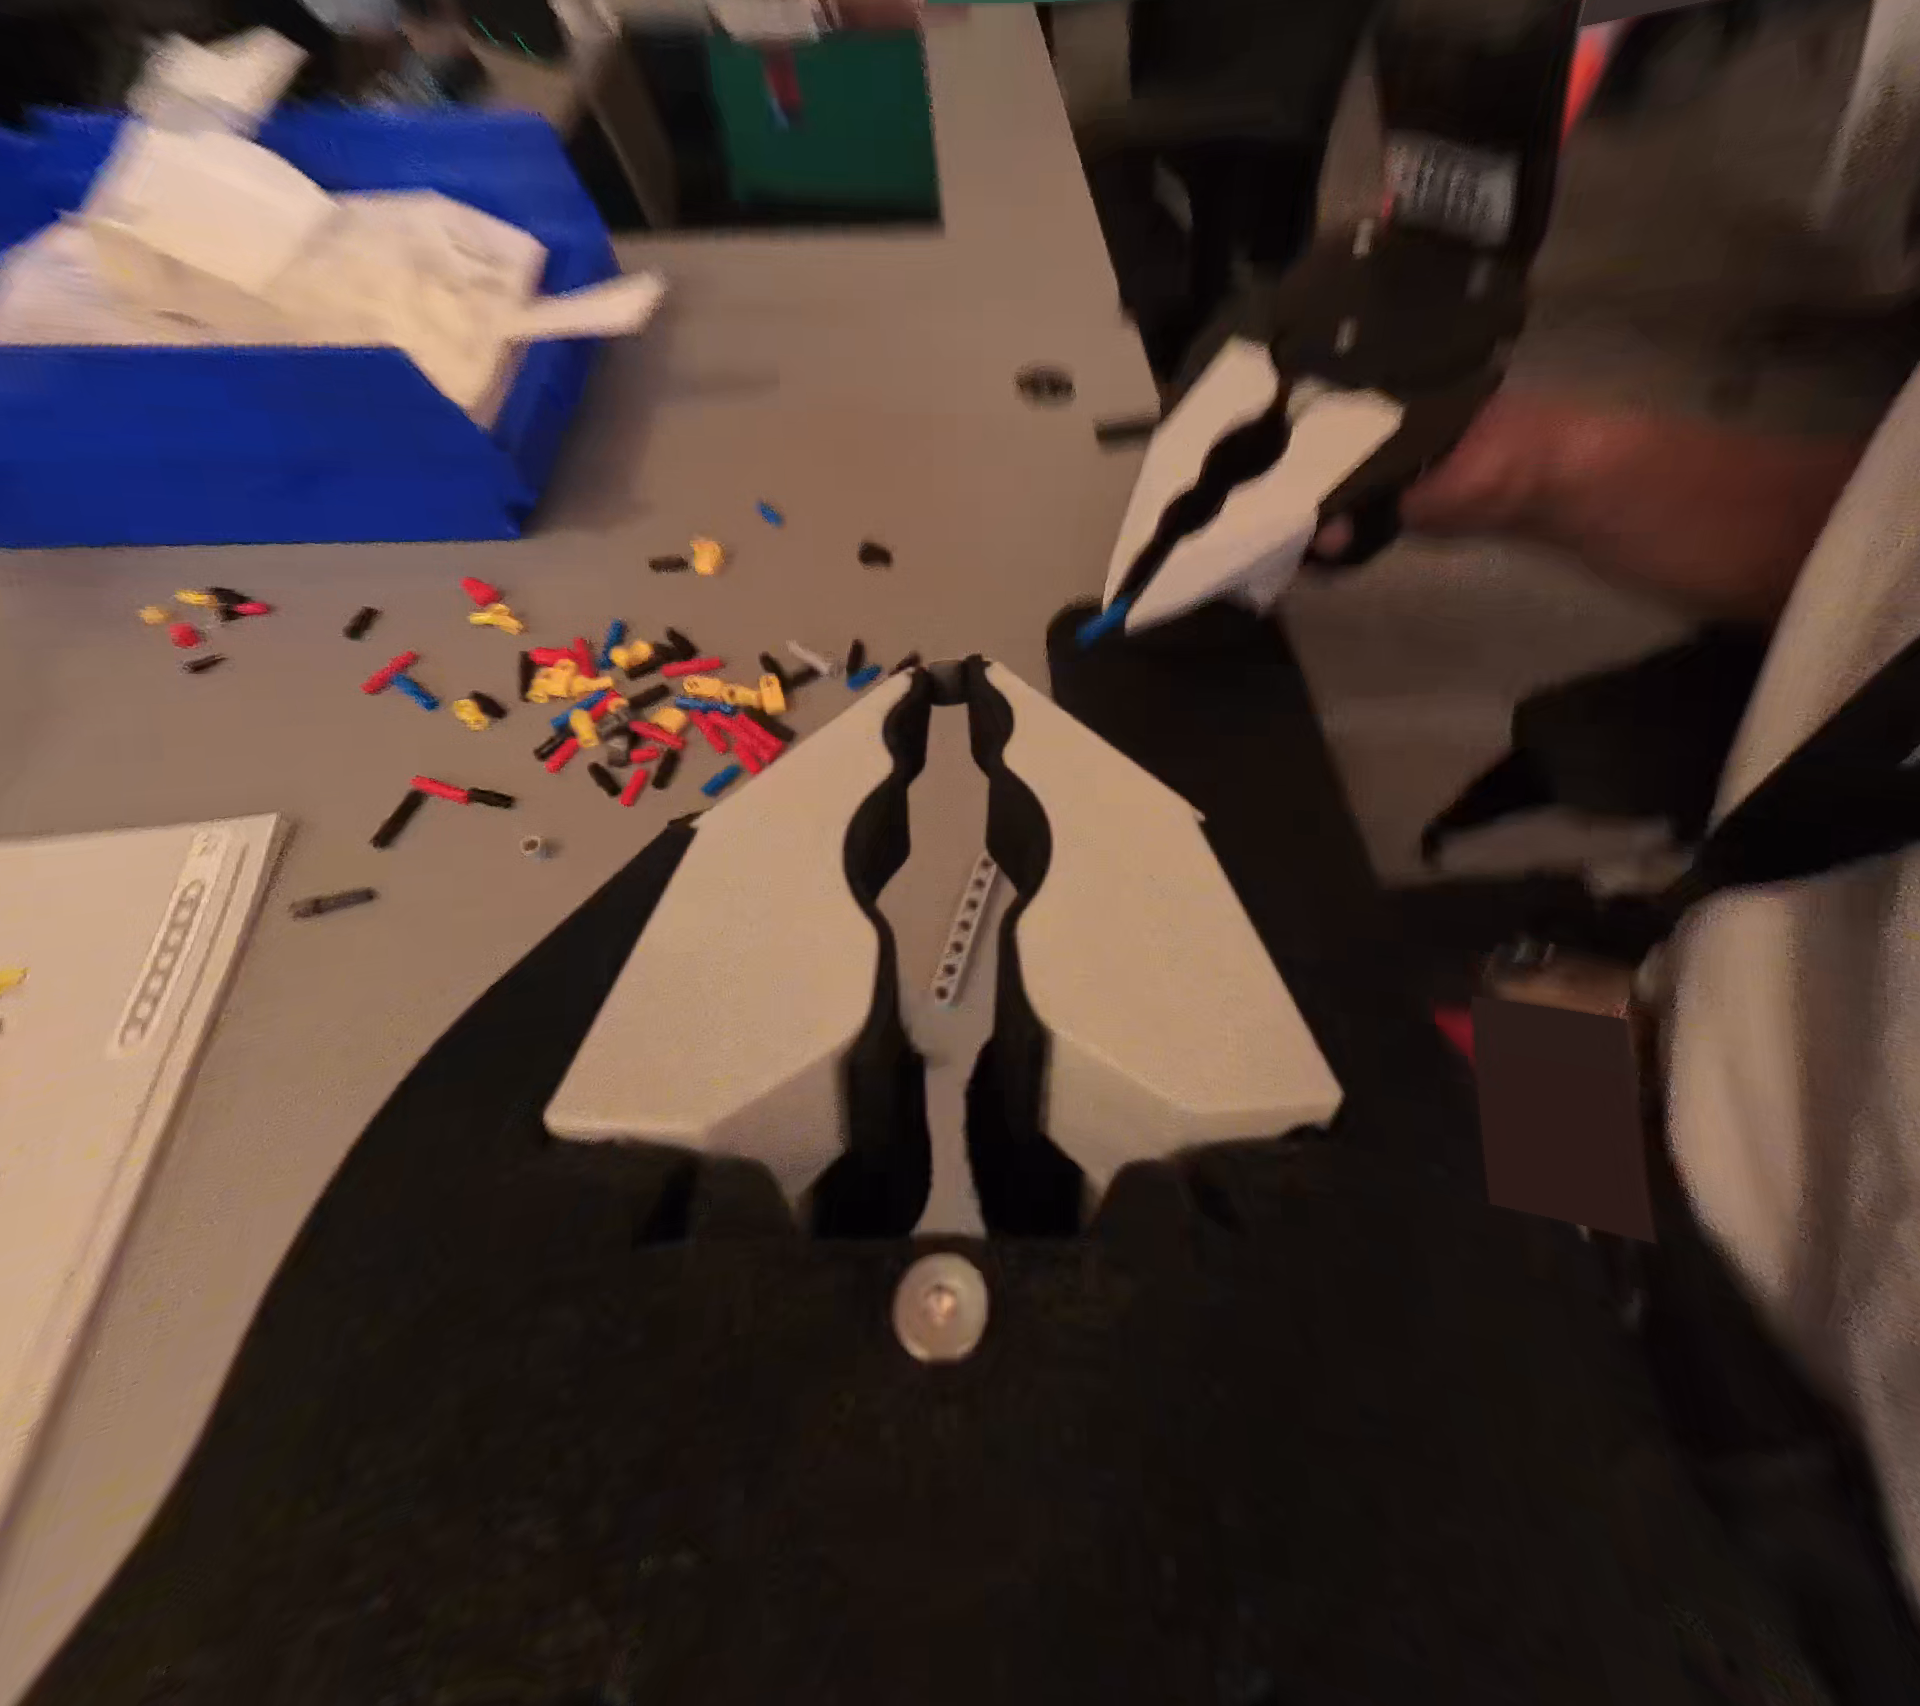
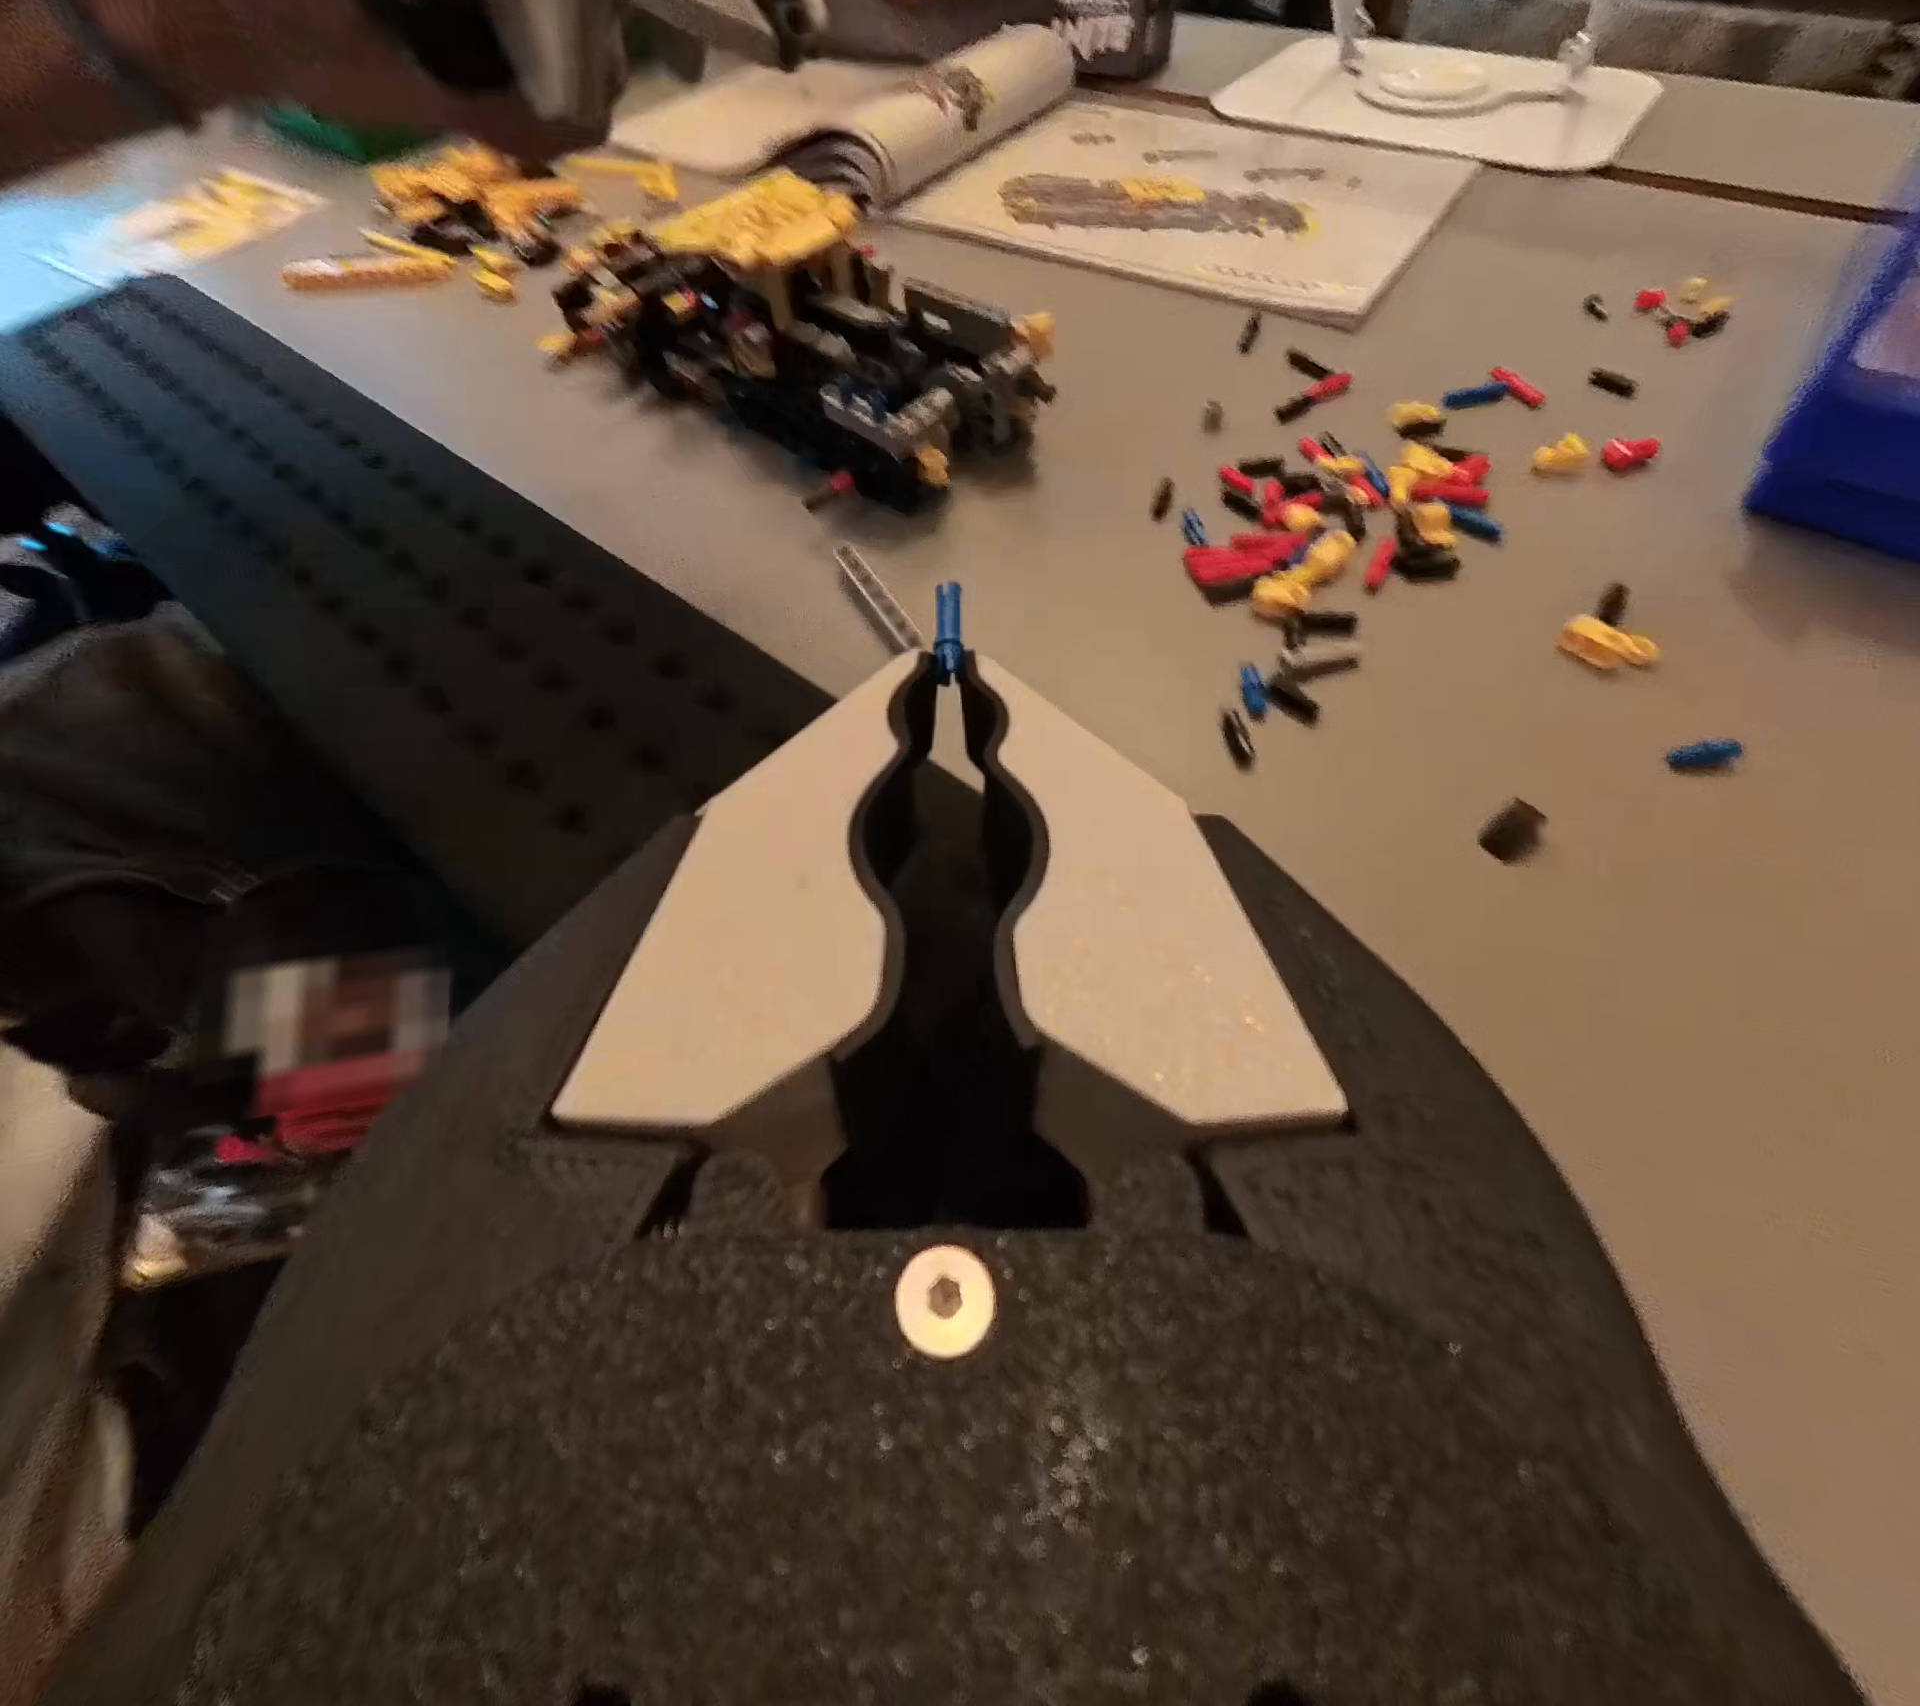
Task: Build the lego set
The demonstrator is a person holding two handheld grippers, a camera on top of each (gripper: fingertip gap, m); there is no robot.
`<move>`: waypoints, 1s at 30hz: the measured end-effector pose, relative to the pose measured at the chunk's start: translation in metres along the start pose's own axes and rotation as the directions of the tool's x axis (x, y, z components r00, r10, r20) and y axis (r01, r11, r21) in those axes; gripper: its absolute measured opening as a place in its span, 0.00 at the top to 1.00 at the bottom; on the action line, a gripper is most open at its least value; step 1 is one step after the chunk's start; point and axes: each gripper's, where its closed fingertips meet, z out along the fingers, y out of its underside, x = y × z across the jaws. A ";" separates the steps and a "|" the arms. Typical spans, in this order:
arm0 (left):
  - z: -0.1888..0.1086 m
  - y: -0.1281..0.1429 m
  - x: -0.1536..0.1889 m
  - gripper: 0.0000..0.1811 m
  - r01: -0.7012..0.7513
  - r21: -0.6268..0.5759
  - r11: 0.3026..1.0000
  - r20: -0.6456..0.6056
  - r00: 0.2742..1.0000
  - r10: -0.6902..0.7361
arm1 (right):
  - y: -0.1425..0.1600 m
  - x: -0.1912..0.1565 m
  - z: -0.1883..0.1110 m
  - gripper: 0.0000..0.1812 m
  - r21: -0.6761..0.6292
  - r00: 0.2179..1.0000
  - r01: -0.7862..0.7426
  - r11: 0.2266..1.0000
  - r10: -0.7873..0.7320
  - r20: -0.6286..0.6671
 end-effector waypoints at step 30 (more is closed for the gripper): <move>-0.192 0.055 -0.038 0.96 0.436 0.872 0.224 -0.225 0.761 -0.608 | -0.133 -0.157 0.191 0.99 0.052 0.585 -0.585 0.809 0.378 0.717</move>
